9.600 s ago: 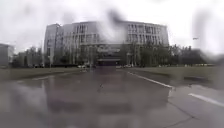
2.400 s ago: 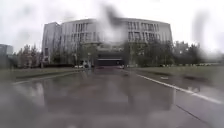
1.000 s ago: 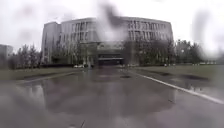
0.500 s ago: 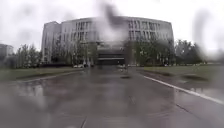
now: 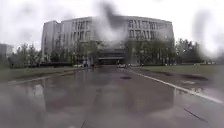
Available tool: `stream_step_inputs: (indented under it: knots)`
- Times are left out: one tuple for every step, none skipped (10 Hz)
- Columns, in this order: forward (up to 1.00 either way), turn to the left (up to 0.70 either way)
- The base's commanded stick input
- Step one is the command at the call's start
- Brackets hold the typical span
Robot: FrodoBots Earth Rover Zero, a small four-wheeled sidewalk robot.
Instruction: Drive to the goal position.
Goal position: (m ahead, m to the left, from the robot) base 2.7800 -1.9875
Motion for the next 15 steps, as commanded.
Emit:
stream_step_inputs:
  knots:
    - [0.70,0.00]
    - [0.70,0.00]
    - [0.70,0.00]
    - [0.70,0.00]
    - [0.70,0.00]
    - [0.70,0.00]
    - [0.70,0.00]
    - [0.70,0.00]
    - [0.70,0.00]
    - [0.70,0.00]
    - [0.70,0.00]
    - [0.70,0.00]
    - [0.70,0.00]
    - [0.70,0.00]
    - [0.70,0.00]
